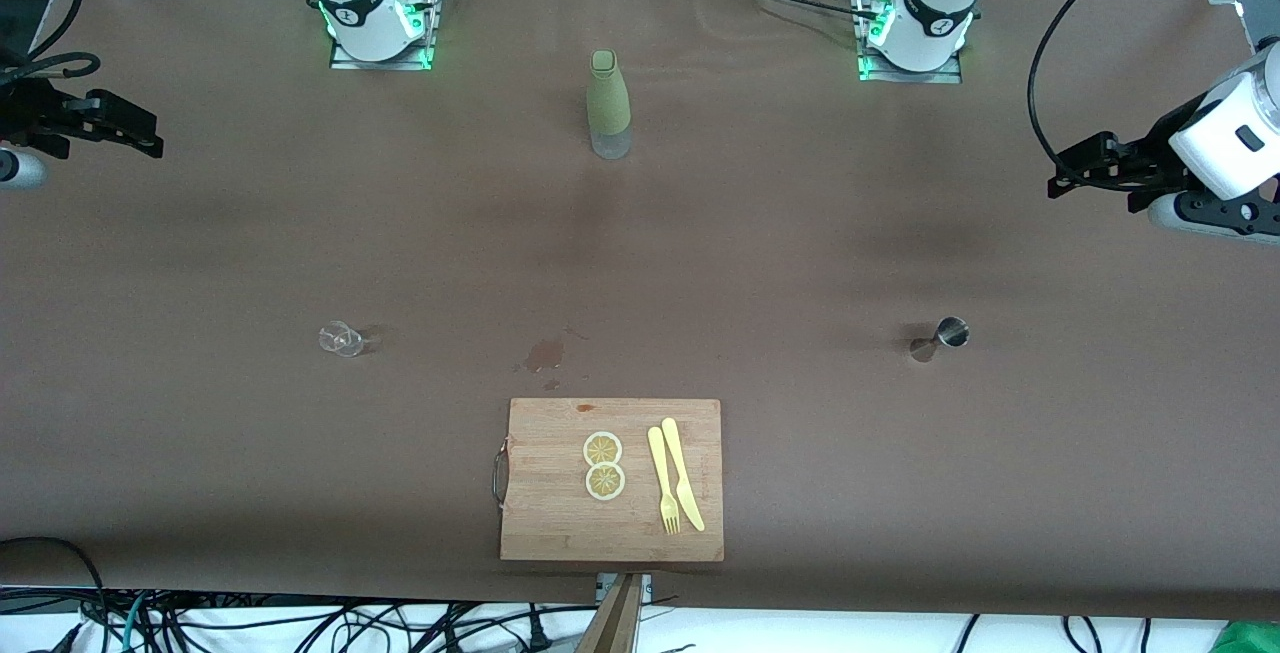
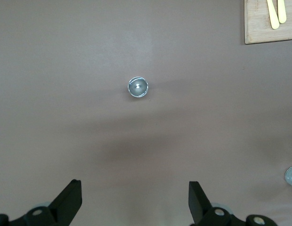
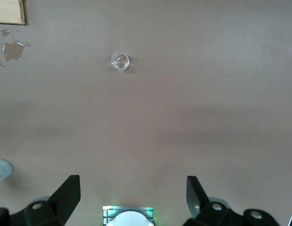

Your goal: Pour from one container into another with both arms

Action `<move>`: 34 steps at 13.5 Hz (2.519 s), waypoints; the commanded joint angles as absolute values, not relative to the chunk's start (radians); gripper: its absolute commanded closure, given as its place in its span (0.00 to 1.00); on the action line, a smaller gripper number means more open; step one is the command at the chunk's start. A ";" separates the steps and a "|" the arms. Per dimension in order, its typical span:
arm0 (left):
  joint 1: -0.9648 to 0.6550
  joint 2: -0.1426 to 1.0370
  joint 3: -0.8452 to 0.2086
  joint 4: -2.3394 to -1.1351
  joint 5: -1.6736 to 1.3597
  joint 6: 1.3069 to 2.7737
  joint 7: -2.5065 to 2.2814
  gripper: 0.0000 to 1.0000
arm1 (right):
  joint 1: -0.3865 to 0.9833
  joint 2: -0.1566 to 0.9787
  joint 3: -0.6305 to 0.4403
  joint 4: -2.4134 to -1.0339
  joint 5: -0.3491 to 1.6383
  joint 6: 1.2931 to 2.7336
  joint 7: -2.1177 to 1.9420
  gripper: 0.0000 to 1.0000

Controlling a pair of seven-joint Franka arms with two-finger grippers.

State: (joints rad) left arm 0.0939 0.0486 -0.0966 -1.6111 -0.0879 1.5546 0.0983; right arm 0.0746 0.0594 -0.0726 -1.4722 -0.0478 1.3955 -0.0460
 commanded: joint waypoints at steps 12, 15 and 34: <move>0.106 0.052 -0.095 -1.603 -0.109 1.552 0.121 0.00 | 0.071 0.046 -0.072 -1.482 -0.054 1.399 -0.048 0.00; 0.107 0.058 -0.086 -1.608 -0.109 1.552 0.121 0.00 | 0.071 0.046 -0.072 -1.482 -0.052 1.402 -0.048 0.00; 0.133 0.089 -0.077 -1.624 -0.110 1.600 0.213 0.00 | 0.067 0.046 -0.084 -1.482 -0.054 1.402 -0.055 0.00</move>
